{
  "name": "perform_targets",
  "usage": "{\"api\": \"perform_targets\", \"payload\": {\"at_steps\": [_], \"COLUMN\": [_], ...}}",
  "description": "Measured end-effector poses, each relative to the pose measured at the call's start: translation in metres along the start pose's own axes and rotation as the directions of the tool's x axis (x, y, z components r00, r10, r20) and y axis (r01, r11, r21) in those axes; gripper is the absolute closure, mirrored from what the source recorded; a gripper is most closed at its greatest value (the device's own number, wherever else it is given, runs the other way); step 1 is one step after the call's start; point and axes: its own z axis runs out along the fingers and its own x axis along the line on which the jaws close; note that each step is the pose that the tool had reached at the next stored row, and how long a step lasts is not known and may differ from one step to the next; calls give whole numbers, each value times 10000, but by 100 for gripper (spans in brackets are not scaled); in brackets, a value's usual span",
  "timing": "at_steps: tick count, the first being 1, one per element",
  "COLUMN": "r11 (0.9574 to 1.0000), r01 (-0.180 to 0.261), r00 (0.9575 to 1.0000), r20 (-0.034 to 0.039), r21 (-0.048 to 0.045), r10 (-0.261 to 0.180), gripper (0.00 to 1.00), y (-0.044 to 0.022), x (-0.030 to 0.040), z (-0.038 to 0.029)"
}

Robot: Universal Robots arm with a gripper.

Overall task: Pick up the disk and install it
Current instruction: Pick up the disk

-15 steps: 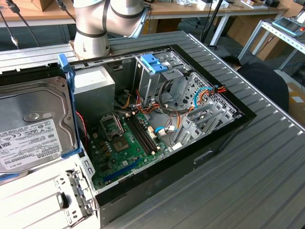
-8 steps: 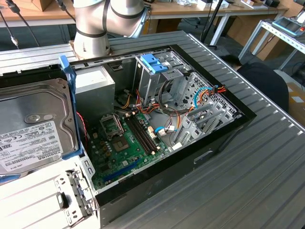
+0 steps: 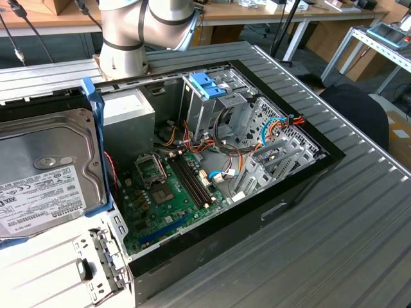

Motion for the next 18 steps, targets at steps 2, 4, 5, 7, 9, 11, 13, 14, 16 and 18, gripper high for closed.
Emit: {"api": "perform_targets", "payload": {"at_steps": [2, 4, 5, 7, 9, 11, 13, 14, 16, 18], "r11": [10000, 10000, 10000, 10000, 10000, 10000, 10000, 10000, 10000, 10000], "r01": [0, 0, 0, 0, 0, 0, 0, 0, 0, 0], "r00": [10000, 10000, 10000, 10000, 10000, 10000, 10000, 10000, 10000, 10000], "r20": [-1, 0, 0, 0, -1, 0, 0, 0, 0, 0], "r21": [0, 0, 0, -1, 0, -1, 0, 0, 0, 0], "r10": [0, 0, 0, 0, 0, 0, 0, 0, 0, 0], "gripper": [63, 63, 63, 63, 63, 63, 63, 63, 63, 63], "y": [-1, -2, -2, -3, -4, -5, -6, -7, -7, -8], "x": [9, 15, 20, 26, 33, 43, 49, 52, 58, 64], "z": [-1, -1, -1, -1, -1, -2, -1, -2, -2, -2]}}
